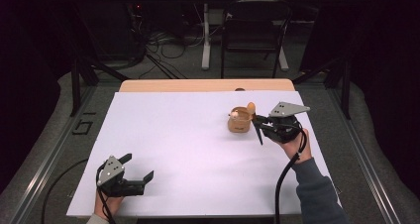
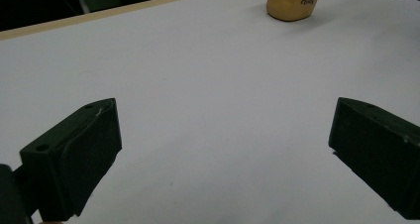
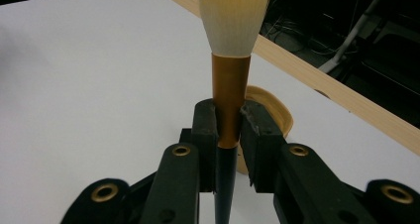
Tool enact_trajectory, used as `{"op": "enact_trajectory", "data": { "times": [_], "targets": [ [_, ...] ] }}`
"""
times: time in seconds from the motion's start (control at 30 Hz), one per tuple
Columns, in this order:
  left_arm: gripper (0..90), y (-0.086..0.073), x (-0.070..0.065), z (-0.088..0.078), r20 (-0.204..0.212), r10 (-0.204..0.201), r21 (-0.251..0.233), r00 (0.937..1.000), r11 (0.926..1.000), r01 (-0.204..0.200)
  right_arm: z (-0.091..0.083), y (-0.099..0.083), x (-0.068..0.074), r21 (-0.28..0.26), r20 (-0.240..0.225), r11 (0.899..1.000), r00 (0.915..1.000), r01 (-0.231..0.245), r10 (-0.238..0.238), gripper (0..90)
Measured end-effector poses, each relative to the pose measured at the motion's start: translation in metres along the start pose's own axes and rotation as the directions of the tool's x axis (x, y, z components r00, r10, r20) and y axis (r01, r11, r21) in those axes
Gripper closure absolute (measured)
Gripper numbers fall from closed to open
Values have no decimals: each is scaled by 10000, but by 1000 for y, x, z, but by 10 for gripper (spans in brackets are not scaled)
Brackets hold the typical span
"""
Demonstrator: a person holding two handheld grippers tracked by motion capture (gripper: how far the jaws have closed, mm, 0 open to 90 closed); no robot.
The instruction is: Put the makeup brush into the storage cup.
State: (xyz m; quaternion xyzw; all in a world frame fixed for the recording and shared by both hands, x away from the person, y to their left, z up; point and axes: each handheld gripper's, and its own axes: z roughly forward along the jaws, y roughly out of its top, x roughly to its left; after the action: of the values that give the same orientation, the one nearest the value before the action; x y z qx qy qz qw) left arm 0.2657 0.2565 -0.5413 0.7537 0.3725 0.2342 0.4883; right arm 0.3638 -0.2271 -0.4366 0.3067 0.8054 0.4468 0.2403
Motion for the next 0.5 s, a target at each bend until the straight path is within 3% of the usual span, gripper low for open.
{"op": "enact_trajectory", "data": {
  "times": [0.5],
  "targets": [
    [0, 0, 0, 0, 29, 33, 10, 10000, 10000, -33, -1, 4, -9, -491, 464, 9982, 9982, -355, 378, 775]
  ]
}}
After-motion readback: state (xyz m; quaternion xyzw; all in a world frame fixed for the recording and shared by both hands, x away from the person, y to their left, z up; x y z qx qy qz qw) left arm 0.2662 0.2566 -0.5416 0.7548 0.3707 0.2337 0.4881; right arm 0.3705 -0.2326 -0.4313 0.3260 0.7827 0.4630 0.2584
